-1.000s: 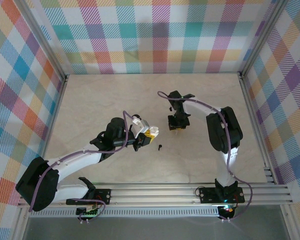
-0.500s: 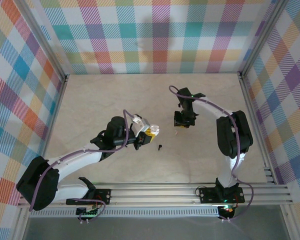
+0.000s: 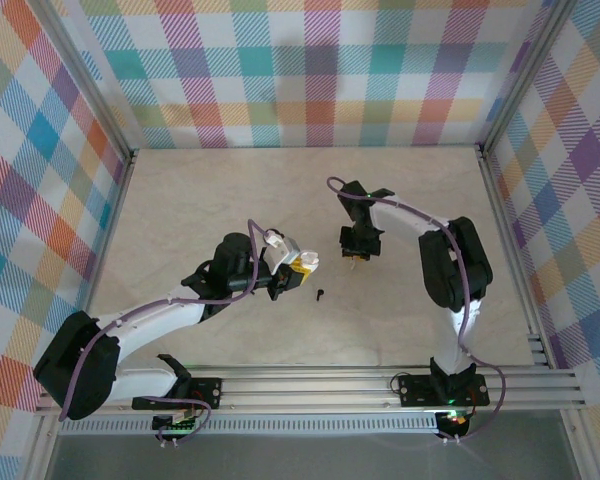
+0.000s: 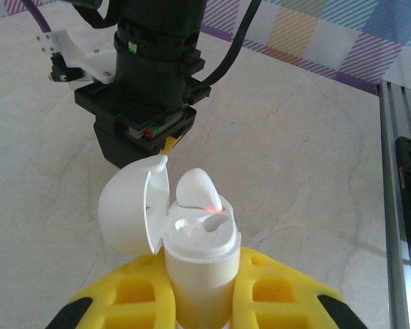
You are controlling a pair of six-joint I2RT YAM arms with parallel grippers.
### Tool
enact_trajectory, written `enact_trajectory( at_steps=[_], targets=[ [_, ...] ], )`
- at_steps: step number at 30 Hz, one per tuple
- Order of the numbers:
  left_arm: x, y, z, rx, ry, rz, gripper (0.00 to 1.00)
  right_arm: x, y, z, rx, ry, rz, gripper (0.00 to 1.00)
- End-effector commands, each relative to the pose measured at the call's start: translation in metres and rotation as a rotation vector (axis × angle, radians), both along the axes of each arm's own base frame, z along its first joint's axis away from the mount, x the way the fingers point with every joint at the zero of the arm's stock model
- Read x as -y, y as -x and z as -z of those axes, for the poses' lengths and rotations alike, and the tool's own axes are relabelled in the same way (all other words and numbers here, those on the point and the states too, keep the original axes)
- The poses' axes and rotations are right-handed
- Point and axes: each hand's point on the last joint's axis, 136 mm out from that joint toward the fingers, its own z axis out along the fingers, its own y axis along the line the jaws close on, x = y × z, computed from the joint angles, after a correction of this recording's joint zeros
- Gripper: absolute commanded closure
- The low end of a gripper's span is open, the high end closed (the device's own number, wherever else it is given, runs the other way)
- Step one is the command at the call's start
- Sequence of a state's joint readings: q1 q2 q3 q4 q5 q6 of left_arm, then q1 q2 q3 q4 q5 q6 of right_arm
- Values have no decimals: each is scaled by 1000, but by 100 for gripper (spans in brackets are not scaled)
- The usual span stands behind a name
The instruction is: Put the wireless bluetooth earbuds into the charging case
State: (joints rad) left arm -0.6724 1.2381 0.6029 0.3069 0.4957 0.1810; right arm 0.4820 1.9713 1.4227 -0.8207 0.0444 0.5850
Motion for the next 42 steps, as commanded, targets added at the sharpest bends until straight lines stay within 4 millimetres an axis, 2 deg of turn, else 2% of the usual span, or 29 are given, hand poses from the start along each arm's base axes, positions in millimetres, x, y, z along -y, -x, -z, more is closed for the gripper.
enact_trajectory(
  at_steps=[1, 11, 20, 27, 32, 37, 42],
  targets=[
    [3, 6, -10, 36, 6, 26, 100, 1, -1, 1, -23, 25, 14, 77],
    [4, 5, -7, 41, -3, 30, 100, -3, 1, 3, -38, 32, -3, 81],
    [4, 4, -6, 42, -9, 32, 100, -3, 9, 10, -69, 56, -19, 80],
    [4, 4, -8, 42, -11, 33, 100, -5, 6, 11, -73, 61, -30, 81],
    [4, 4, -7, 40, -13, 31, 100, -5, 8, 10, -74, 67, -43, 90],
    [5, 2, -8, 39, -4, 28, 100, -4, 6, -3, -40, 66, -48, 100],
    [8, -2, -13, 43, 26, 16, 100, -5, 1, -29, 41, 35, -52, 100]
  ],
)
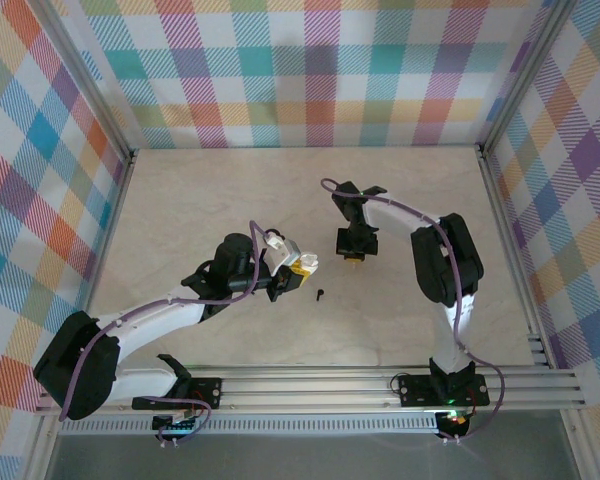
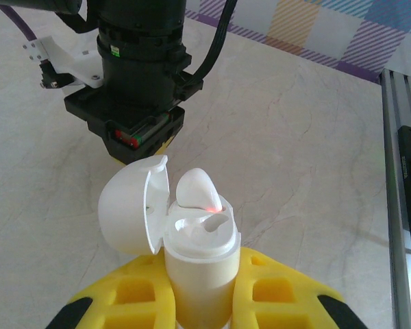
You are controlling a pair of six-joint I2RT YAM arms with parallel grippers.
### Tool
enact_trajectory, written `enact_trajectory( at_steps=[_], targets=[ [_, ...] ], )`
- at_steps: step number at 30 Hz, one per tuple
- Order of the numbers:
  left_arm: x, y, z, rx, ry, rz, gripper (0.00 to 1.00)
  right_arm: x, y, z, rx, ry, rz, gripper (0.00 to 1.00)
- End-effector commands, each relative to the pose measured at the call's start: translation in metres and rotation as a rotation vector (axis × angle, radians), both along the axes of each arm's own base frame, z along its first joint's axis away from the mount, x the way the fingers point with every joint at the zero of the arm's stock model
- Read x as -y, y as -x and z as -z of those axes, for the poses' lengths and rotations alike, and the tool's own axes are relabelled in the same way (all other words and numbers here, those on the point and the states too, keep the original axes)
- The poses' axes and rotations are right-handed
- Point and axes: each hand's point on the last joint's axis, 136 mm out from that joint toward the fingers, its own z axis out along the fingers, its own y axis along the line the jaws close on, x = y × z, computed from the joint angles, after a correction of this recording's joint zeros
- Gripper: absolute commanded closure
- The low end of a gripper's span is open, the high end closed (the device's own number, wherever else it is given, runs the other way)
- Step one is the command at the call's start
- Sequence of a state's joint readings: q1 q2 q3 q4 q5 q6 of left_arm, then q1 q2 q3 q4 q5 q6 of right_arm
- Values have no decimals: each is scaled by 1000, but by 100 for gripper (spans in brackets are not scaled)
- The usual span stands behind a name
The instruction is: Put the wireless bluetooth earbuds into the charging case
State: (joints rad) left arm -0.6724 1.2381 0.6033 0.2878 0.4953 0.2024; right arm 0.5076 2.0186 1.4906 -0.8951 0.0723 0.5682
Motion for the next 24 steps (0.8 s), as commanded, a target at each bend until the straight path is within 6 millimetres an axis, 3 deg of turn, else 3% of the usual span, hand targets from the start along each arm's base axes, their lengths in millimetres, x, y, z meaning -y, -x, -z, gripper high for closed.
enact_trajectory(
  at_steps=[1, 7, 14, 20, 24],
  targets=[
    [10, -4, -18, 41, 53, 5, 100, 0, -2, -36, 91, -25, -15, 100],
    [13, -13, -28, 62, 96, -28, 100, -3, -3, -78, 228, -102, -25, 100],
    [17, -32, -50, 103, 178, -96, 100, -7, 3, -151, 459, -165, -48, 100],
    [24, -48, -73, 120, 255, -154, 100, -30, 20, -222, 707, -273, -151, 100],
    [33, -57, -83, 118, 284, -187, 100, -46, 34, -255, 830, -342, -196, 100]
  ],
)
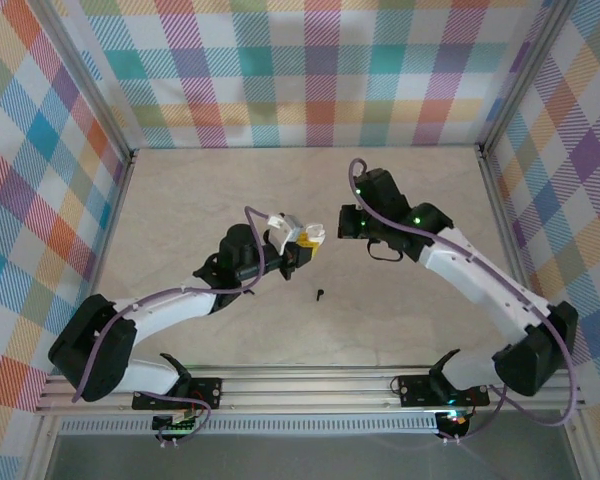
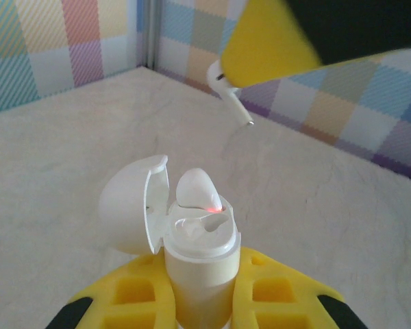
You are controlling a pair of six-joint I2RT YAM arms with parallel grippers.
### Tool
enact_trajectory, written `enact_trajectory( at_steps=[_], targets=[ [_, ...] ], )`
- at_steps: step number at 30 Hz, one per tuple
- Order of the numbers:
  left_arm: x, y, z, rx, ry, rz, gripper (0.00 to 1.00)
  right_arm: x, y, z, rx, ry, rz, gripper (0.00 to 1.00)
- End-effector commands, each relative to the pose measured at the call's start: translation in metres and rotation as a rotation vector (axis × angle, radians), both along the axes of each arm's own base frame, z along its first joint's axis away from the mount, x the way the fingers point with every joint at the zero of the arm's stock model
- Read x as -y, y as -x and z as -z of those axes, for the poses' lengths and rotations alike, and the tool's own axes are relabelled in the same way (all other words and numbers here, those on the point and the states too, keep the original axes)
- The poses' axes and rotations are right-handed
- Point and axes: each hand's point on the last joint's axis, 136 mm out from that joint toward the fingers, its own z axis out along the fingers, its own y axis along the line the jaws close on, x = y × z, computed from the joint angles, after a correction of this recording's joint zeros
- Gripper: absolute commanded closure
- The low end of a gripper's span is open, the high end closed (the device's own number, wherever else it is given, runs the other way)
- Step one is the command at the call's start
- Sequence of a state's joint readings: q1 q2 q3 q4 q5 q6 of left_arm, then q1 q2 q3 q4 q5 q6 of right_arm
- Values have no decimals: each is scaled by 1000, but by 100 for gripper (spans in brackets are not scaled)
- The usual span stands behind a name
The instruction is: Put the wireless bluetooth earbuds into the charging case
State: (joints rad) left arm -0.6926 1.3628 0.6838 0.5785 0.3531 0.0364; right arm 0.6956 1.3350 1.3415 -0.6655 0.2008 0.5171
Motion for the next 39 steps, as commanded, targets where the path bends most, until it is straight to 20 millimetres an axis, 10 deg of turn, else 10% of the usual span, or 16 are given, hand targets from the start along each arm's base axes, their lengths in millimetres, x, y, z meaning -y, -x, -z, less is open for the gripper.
enact_trajectory(
  at_steps=[1, 12, 39],
  targets=[
    [13, -9, -37, 52, 105, -34, 100, -12, 2, -29, 144, -42, -29, 100],
    [22, -16, -50, 108, 180, -121, 100, -35, 18, -64, 293, -130, -109, 100],
    [38, -3, -56, 111, 225, -90, 100, -32, 4, -38, 303, -40, -72, 100]
  ],
)
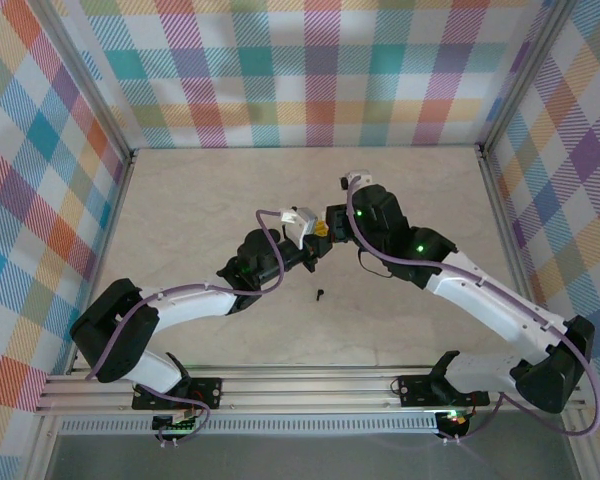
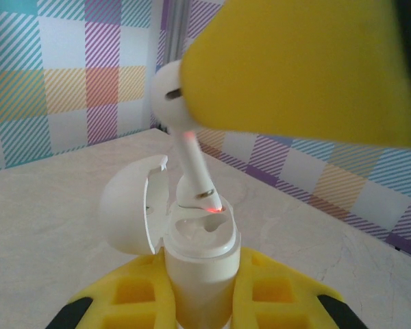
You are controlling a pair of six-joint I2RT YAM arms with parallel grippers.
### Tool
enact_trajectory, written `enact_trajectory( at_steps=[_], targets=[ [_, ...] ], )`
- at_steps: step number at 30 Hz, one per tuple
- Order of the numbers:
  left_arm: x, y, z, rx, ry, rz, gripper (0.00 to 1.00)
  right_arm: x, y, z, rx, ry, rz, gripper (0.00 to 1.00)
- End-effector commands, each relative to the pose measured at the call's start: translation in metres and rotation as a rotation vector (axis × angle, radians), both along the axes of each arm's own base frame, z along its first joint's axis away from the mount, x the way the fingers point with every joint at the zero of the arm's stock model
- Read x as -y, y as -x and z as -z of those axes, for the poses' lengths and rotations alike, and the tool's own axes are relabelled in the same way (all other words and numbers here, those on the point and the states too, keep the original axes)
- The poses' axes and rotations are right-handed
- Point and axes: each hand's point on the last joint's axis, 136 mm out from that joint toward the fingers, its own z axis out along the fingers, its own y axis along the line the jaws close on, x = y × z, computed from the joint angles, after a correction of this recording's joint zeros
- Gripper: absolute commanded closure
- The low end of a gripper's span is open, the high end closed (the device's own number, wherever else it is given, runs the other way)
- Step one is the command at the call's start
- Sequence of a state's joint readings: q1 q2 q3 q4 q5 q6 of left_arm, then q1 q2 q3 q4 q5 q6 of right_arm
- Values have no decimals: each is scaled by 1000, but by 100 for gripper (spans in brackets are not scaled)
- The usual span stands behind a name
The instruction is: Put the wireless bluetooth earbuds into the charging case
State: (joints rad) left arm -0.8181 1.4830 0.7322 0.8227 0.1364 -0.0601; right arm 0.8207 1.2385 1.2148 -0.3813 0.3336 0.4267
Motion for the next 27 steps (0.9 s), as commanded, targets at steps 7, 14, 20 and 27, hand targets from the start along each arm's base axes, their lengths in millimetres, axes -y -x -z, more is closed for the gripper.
enact_trajectory(
  at_steps=[7, 14, 20, 27],
  targets=[
    [-1, 8, -31, 61, 71, 1, 100, -1, -3, 5, 24, 26, 5, 100],
    [-3, 10, -34, 64, 75, 0, 100, 2, -3, 9, 18, 47, 13, 100],
    [-4, 11, -38, 71, 79, 0, 100, 3, -4, 12, 17, 62, 17, 100],
    [-5, 9, -40, 69, 83, -14, 100, 3, 0, 15, -1, 57, 9, 100]
  ],
)
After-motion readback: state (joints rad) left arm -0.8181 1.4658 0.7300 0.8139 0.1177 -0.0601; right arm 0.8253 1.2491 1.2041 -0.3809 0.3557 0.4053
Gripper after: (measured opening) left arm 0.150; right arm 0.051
